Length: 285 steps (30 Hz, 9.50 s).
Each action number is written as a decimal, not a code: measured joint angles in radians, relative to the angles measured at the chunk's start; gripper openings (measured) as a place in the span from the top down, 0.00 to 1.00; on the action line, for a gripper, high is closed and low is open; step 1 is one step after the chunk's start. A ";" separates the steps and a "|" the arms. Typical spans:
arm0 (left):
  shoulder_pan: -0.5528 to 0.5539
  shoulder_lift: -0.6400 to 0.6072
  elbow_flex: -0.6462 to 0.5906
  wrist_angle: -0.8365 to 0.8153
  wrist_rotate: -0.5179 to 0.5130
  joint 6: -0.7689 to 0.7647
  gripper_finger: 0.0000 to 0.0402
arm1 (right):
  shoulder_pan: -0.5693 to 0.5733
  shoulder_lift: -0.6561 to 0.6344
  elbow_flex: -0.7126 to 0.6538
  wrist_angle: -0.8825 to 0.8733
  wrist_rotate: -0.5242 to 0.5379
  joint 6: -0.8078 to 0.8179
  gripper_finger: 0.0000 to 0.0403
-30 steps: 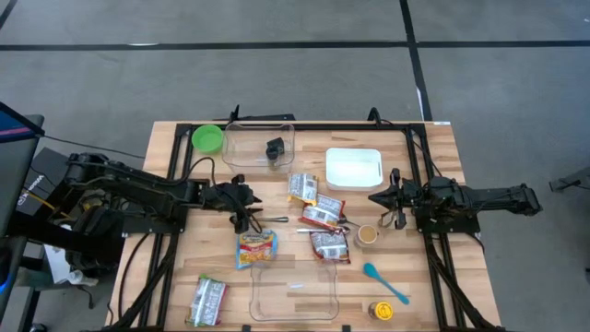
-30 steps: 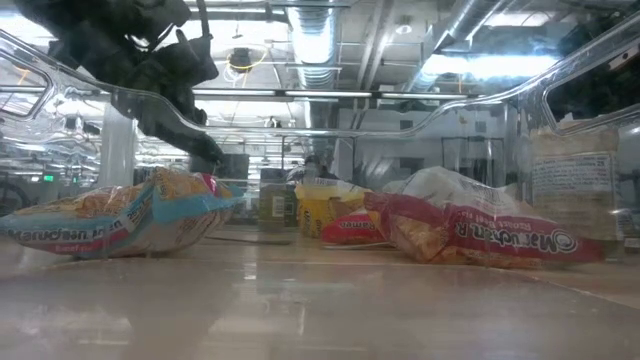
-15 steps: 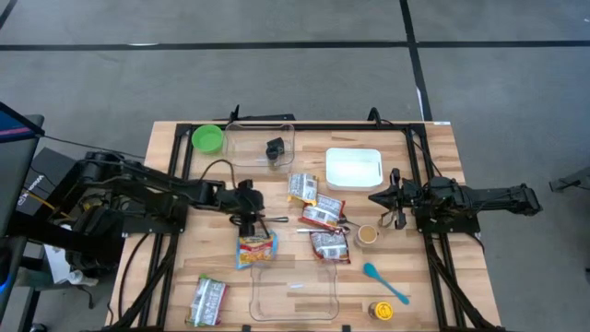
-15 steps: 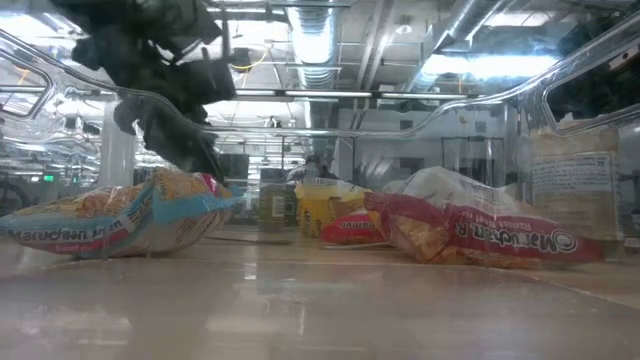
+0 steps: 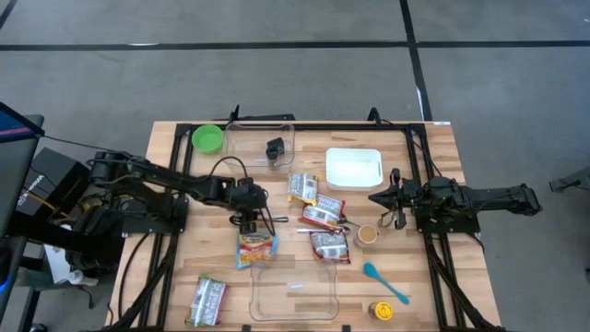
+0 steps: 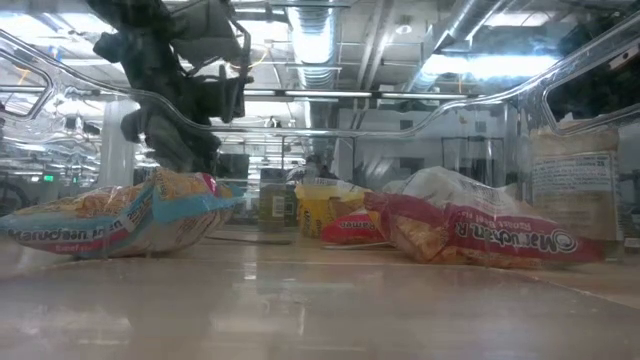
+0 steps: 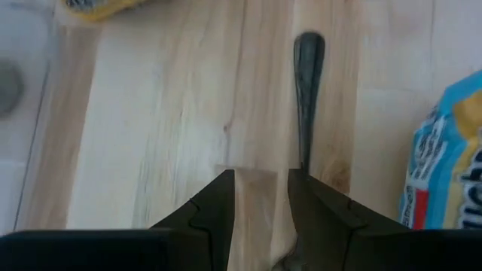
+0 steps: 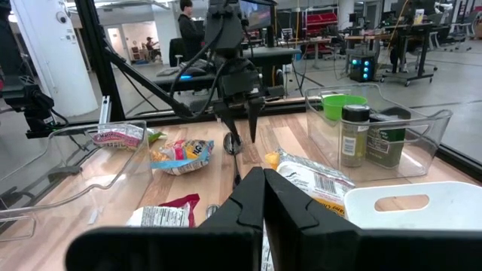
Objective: Pick & Place Food Item
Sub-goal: Put the left black spoon into the white bin
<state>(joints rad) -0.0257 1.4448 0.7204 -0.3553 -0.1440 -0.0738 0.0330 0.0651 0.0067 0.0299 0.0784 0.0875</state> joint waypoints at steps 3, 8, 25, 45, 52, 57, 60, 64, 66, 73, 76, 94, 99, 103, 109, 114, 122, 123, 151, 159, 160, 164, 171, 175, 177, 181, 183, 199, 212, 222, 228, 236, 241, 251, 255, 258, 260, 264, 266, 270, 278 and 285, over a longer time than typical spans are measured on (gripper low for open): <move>0.000 0.012 -0.001 -0.012 0.022 0.010 0.71 | 0.000 0.000 0.000 0.000 0.000 0.000 1.00; 0.000 0.011 0.000 -0.006 0.025 0.011 0.69 | 0.000 0.000 0.000 0.000 0.000 0.000 1.00; -0.008 0.011 -0.045 0.034 0.048 0.014 0.51 | 0.000 0.000 0.000 0.000 0.000 0.000 1.00; -0.008 0.010 -0.111 0.100 0.048 -0.013 0.55 | 0.000 0.000 0.000 0.000 0.000 0.000 1.00; -0.008 0.010 -0.112 0.092 0.024 -0.013 0.58 | 0.000 0.000 0.000 0.000 0.000 0.000 1.00; 0.000 0.010 -0.112 0.093 -0.040 -0.013 0.60 | 0.000 0.000 0.000 0.000 0.000 0.000 1.00; 0.011 0.010 -0.112 0.095 -0.044 -0.013 0.61 | 0.000 0.000 0.000 0.000 0.000 0.000 1.00; 0.024 0.010 -0.112 0.100 -0.044 -0.013 0.63 | 0.000 0.000 0.000 0.000 0.000 0.000 1.00; 0.026 0.002 -0.112 0.112 -0.034 -0.014 0.63 | 0.000 0.000 0.000 0.000 0.000 0.000 1.00; 0.018 -0.005 -0.112 0.218 0.095 -0.013 0.64 | 0.000 0.000 0.000 0.000 0.000 0.000 1.00; -0.005 -0.005 -0.112 0.226 0.121 -0.013 0.64 | 0.000 0.000 0.000 0.000 0.000 0.000 1.00; -0.076 -0.002 -0.112 0.222 0.019 -0.013 0.61 | 0.000 0.000 0.000 0.000 0.000 0.000 1.00; -0.076 -0.002 -0.112 0.223 0.018 -0.014 0.61 | 0.000 0.000 0.000 0.000 0.000 0.000 1.00; -0.076 -0.002 -0.112 0.223 0.018 -0.018 0.61 | 0.000 0.000 0.000 0.000 0.000 0.000 1.00; -0.076 -0.002 -0.134 0.239 0.018 -0.022 0.61 | 0.000 0.000 0.000 0.000 0.000 0.000 1.00; -0.076 -0.002 -0.182 0.282 0.018 -0.047 0.61 | 0.000 0.000 0.000 0.000 0.000 0.000 1.00; -0.076 -0.002 -0.201 0.286 -0.017 -0.066 0.61 | 0.000 0.000 0.000 0.000 0.000 0.000 1.00; -0.076 -0.002 -0.201 0.286 -0.029 -0.066 0.61 | 0.000 0.000 0.000 0.000 0.000 0.000 1.00; 0.123 -0.002 -0.201 0.300 -0.101 -0.065 0.61 | 0.000 0.000 0.000 0.000 0.000 0.000 1.00; 0.100 -0.034 -0.178 0.308 -0.086 -0.147 0.61 | 0.000 0.000 0.000 0.000 0.000 0.000 1.00; 0.093 -0.041 -0.172 0.308 -0.086 -0.148 0.61 | 0.000 0.000 0.000 0.000 0.000 0.000 1.00; 0.059 -0.059 -0.131 0.261 -0.056 -0.153 0.61 | 0.000 0.000 0.000 0.000 0.000 0.000 1.00; 0.026 -0.028 0.005 0.091 -0.049 -0.171 0.61 | 0.000 0.000 0.000 0.000 0.000 0.000 1.00; 0.026 0.001 0.040 0.040 -0.030 -0.171 0.61 | 0.000 0.000 0.000 0.000 0.000 0.000 1.00; 0.026 0.025 0.042 0.039 -0.013 -0.172 0.61 | 0.000 0.000 0.000 0.000 0.000 0.000 1.00; 0.027 0.086 0.043 0.023 0.003 -0.174 0.61 | 0.000 0.000 0.000 0.000 0.000 0.000 1.00; 0.027 0.114 0.043 0.017 0.004 -0.174 0.61 | 0.000 0.000 0.000 0.000 0.000 0.000 1.00; 0.027 0.153 0.043 -0.002 -0.050 -0.118 0.61 | 0.000 0.000 0.000 0.000 0.000 0.000 1.00; 0.055 0.153 0.043 0.019 -0.050 -0.118 0.61 | 0.000 0.000 0.000 0.000 0.000 0.000 1.00; 0.066 0.153 0.043 0.022 -0.049 -0.108 0.61 | 0.000 0.000 0.000 0.000 0.000 0.000 1.00; 0.066 0.153 0.042 -0.006 0.006 -0.106 0.61 | 0.000 0.000 0.000 0.000 0.000 0.000 1.00; 0.066 0.153 0.042 -0.019 0.025 -0.099 0.61 | 0.000 0.000 0.000 0.000 0.000 0.000 1.00; 0.066 0.153 0.042 -0.019 0.027 -0.099 0.61 | 0.000 0.000 0.000 0.000 0.000 0.000 1.00; 0.065 0.153 0.032 -0.018 0.048 -0.115 0.61 | 0.000 0.000 0.000 0.000 0.000 0.000 1.00; 0.057 0.149 0.005 0.007 0.047 -0.118 0.61 | 0.000 0.000 0.000 0.000 0.000 0.000 1.00; 0.055 0.148 -0.001 0.017 0.047 -0.118 0.61 | 0.000 0.000 0.000 0.000 0.000 0.000 1.00; 0.055 0.148 -0.003 0.025 0.047 -0.118 0.61 | 0.000 0.000 0.000 0.000 0.000 0.000 1.00; 0.055 0.148 -0.003 0.029 0.047 -0.118 0.62 | 0.000 0.000 0.000 0.000 0.000 0.000 1.00; 0.055 0.149 -0.003 0.032 0.047 -0.118 0.64 | 0.000 0.000 0.000 0.000 0.000 0.000 1.00; 0.055 0.150 -0.003 0.038 0.047 -0.122 0.68 | 0.000 0.000 0.000 0.000 0.000 0.000 1.00; 0.055 0.151 -0.003 0.044 0.047 -0.148 0.79 | 0.000 0.000 0.000 0.000 0.000 0.000 1.00; 0.055 0.152 -0.003 0.045 0.047 -0.148 0.86 | 0.000 0.000 0.000 0.000 0.000 0.000 1.00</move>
<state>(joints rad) 0.0292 1.5970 0.7170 -0.3103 -0.0967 -0.2218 0.0330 0.0654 0.0067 0.0299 0.0788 0.0875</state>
